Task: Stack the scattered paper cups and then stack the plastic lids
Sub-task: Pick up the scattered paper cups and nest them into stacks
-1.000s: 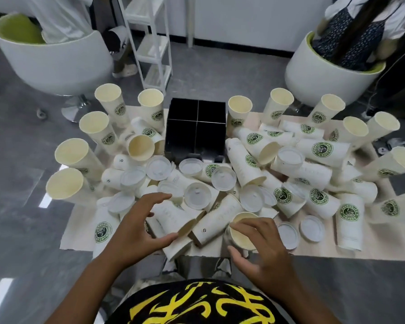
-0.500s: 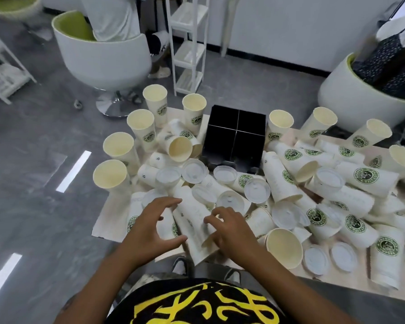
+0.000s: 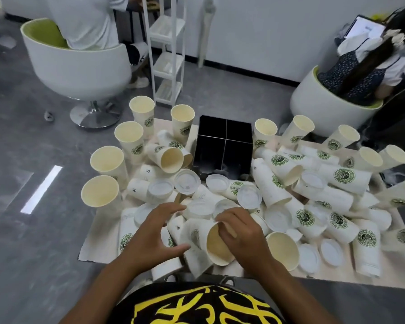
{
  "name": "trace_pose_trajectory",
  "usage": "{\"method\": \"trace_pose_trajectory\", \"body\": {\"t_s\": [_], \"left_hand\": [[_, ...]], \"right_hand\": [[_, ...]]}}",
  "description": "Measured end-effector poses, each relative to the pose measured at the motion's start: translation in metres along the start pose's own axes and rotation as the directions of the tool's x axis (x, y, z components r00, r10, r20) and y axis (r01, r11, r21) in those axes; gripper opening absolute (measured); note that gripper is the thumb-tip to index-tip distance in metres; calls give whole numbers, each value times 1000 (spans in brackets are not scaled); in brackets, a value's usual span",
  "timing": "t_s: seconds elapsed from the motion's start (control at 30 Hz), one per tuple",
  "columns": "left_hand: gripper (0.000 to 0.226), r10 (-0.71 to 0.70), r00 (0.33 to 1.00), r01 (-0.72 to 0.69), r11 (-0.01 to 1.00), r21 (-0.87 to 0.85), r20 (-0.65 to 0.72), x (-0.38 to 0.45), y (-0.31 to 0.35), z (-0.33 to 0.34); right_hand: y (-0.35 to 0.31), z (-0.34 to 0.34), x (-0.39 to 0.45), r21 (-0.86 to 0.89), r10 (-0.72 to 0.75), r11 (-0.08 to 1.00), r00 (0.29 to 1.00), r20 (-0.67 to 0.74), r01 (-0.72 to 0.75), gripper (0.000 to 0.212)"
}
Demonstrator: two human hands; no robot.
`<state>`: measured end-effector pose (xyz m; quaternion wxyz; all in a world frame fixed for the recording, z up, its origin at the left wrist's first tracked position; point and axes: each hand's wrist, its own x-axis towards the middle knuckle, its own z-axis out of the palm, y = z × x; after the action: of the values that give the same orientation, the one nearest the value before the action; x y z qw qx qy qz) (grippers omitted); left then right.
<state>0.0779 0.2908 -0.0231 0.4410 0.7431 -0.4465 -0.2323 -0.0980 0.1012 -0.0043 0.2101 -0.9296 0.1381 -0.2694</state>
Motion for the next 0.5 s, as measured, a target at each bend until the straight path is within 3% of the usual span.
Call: {"method": "trace_pose_trajectory", "body": {"t_s": [0.23, 0.5], "left_hand": [[84, 70, 995, -69, 998, -13, 78, 14, 8, 13], [82, 210, 961, -200, 977, -72, 181, 41, 57, 44]], "right_hand": [[-19, -58, -11, 81, 231, 971, 969, -83, -225, 13], [-17, -152, -23, 68, 419, 907, 871, -256, -416, 49]]}}
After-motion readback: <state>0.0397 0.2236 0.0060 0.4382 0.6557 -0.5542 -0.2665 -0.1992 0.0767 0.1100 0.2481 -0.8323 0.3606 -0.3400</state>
